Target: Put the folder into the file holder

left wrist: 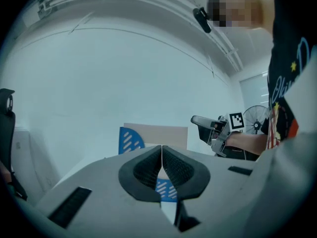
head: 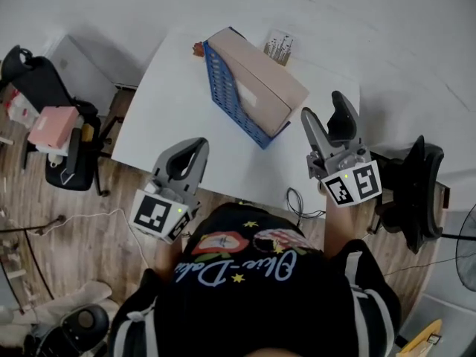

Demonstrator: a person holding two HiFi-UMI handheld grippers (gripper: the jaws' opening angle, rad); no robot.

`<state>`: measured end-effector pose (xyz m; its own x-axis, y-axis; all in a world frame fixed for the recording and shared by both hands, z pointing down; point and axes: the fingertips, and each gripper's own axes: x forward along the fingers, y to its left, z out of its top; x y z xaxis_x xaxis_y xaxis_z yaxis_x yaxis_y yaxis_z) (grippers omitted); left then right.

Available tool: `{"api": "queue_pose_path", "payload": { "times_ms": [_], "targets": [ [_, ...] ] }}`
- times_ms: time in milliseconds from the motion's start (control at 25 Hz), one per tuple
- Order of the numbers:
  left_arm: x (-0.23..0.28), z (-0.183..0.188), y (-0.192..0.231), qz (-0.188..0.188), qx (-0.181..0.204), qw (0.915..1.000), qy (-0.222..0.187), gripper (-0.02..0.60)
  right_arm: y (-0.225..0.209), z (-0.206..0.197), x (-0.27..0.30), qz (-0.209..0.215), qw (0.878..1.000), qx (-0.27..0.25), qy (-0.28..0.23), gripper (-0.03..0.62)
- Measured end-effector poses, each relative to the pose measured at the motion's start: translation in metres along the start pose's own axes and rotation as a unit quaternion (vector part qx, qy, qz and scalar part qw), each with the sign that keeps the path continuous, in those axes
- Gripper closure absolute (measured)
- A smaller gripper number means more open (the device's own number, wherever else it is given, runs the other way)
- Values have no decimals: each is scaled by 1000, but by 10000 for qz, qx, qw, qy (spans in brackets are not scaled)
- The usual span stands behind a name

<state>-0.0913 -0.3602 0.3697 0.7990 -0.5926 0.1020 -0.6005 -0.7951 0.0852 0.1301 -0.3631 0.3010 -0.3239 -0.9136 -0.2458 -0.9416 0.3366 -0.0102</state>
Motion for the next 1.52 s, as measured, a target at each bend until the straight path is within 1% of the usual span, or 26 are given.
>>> {"api": "queue_pose_path", "payload": {
  "times_ms": [120,200,240,280,320,360,480,600,720,840,1520],
  "targets": [
    [15,0,-13,-278,43,9996,31,577,3,1,-12,-55,10000,-28,43,286],
    [23,0,-21,-467,97,9989,26,577,7,-1,-20,-65,9999,-21,120,299],
    [27,0,-24,-549,115,9984,20,577,8,-3,-23,-80,9998,-22,160,323],
    [30,1,-28,-618,122,9980,9,577,10,-5,-27,-103,9998,-23,186,382],
    [33,2,-31,-676,120,9976,-5,577,11,-6,-30,-128,9997,-15,196,463],
    [35,2,-33,-723,115,9973,-15,577,12,-8,-32,-145,9997,1,198,516],
    [41,0,-36,-827,120,9965,8,577,15,-14,-37,-170,9995,-9,274,549],
    [44,-1,-39,-895,127,9959,15,577,19,-23,-41,-234,9985,-111,491,576],
    [45,-2,-40,-915,78,9958,33,577,22,-34,-45,-310,9967,-171,737,586],
    [46,-2,-41,-949,145,9954,10,577,24,-42,-47,-318,9955,-143,880,592],
    [49,-1,-40,-902,104,9959,-2,577,28,-50,-42,-158,9941,-126,1061,594]
  ]
}}
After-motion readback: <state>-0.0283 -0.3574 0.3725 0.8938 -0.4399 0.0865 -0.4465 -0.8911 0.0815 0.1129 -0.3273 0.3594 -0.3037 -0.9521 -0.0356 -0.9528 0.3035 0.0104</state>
